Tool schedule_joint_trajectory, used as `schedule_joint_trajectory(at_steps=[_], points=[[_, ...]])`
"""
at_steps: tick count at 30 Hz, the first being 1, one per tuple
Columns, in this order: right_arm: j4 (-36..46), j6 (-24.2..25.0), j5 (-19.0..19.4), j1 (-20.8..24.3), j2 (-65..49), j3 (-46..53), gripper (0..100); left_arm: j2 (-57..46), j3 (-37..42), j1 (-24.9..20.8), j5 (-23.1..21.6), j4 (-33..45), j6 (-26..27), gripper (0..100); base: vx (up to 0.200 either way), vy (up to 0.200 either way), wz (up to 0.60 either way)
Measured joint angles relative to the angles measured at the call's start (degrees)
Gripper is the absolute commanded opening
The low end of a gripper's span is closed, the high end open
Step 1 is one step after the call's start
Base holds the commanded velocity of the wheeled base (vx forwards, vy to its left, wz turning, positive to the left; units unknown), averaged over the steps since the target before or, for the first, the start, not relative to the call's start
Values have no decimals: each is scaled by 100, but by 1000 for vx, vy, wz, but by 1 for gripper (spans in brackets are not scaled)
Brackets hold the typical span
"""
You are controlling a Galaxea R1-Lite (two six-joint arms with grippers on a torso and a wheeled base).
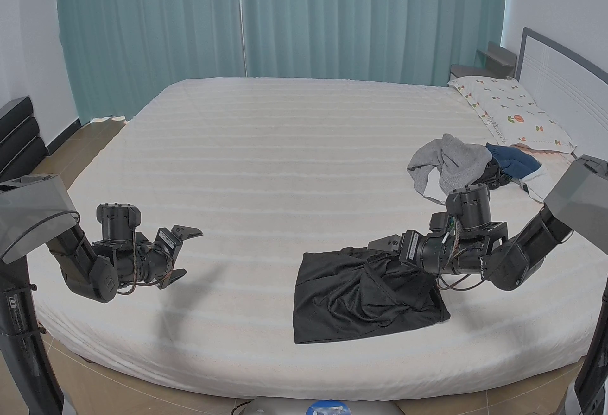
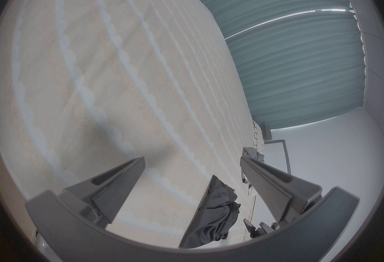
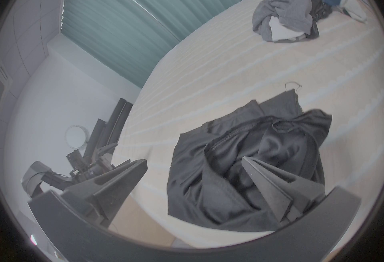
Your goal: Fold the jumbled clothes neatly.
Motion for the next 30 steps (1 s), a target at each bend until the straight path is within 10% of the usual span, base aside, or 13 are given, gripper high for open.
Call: schedule_joint_trajectory(at_steps=[16, 17, 30], points=[[599, -635, -457, 260, 469, -477, 100, 34, -21, 6, 5, 0, -2, 100, 0, 0, 0], [635, -646, -468, 265, 480, -510, 0, 37, -18, 5, 5, 0, 0, 100, 0, 0, 0], [1023, -868, -512, 351, 709, -588, 0, 37, -13, 5, 5, 0, -2, 100, 0, 0, 0]])
